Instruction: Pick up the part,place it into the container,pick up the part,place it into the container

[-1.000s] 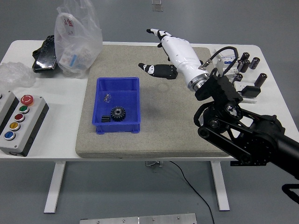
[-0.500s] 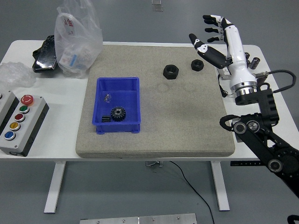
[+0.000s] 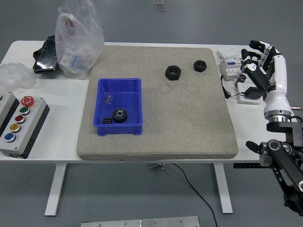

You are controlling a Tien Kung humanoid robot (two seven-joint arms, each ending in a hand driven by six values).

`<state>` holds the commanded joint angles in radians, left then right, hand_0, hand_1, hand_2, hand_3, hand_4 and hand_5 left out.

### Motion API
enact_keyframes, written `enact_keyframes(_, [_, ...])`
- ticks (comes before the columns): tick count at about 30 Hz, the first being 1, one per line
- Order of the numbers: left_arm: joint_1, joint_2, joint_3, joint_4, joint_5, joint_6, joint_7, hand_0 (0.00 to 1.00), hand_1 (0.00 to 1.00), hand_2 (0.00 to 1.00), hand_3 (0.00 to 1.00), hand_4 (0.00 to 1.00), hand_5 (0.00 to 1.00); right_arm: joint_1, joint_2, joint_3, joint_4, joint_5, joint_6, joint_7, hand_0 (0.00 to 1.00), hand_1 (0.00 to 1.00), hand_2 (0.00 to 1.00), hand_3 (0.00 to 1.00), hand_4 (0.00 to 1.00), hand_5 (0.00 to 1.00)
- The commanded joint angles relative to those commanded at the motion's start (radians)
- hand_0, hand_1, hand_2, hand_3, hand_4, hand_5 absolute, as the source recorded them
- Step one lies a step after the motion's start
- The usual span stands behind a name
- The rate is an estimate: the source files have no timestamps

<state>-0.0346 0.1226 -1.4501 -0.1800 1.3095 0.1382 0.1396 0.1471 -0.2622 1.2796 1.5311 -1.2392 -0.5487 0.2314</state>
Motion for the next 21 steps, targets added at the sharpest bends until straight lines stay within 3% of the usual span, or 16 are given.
enact_keyframes(11, [-0.008, 0.021, 0.049, 0.0, -0.025, -0.005, -0.01, 0.643, 0.554, 0.552, 0.627, 0.729, 0.344, -0.012, 0.009, 0.02, 0.005, 0.041, -0.009, 0.044, 0.582, 0.64, 0.715, 0.673, 0.736, 0.428])
enact_keyframes(21, [0.002, 0.017, 0.02, 0.0, 0.005, -0.005, -0.006, 0.643, 0.553, 0.551, 0.627, 0.728, 0.343, -0.034, 0.016, 0.044, -0.002, 0.074, 0.013, 0.052, 0.582, 0.634, 0.692, 0.657, 0.726, 0.43])
